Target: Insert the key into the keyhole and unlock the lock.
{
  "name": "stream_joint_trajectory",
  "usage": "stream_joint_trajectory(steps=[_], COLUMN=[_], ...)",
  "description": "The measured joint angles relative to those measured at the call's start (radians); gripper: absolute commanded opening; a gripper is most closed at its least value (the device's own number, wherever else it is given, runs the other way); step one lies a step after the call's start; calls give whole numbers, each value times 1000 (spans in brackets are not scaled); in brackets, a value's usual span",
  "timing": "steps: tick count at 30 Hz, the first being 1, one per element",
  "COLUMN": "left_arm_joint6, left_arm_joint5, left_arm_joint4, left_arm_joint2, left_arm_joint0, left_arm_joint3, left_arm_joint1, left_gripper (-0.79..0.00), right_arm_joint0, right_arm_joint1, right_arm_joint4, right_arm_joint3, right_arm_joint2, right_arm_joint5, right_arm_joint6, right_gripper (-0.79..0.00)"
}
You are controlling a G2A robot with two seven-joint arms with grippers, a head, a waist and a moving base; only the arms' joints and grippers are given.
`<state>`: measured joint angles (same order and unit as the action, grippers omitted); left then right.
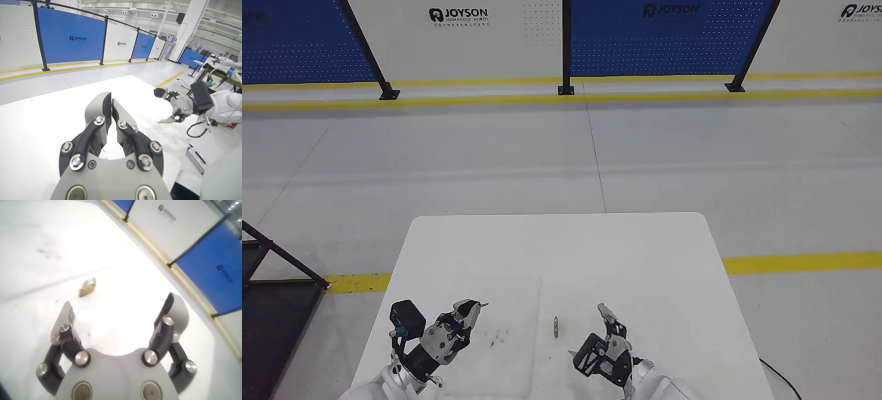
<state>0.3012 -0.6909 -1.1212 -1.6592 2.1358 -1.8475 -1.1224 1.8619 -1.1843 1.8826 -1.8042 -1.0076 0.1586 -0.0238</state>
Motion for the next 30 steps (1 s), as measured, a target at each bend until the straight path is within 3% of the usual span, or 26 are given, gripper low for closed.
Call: stream_joint_trajectory(steps=[4, 12, 14, 15, 20, 30], left_arm_joint6=[0, 0, 0, 0, 0, 0], left_arm_joint5=[0, 0, 0, 0, 0, 0], left_arm_joint4=[0, 0, 0, 0, 0, 0], left_arm_joint2=[0, 0, 0, 0, 0, 0], left_arm_joint0=[0, 0, 0, 0, 0, 0], left_arm_joint3=[0, 0, 0, 0, 0, 0], left_arm_joint1=[0, 0, 0, 0, 0, 0], left_gripper=[-785, -785, -785, -785, -785, -785], right_arm_joint0=[-63, -170, -185, -191, -219, -273], right_arm_joint1=[-24, -77, -87, -91, -111, -139], right_arm_joint4=[-74, -228, -254, -265, -286, -333], right_arm_joint3=[71, 227, 257, 268, 331, 407], right_arm_joint2=[75, 194, 212, 218, 250, 274], right_arm_joint5=[-7, -117, -140, -149, -224, -287], right_arm_joint6=[-37, -38, -35, -31, 4, 19], right_gripper=[0, 0, -89, -89, -394, -465])
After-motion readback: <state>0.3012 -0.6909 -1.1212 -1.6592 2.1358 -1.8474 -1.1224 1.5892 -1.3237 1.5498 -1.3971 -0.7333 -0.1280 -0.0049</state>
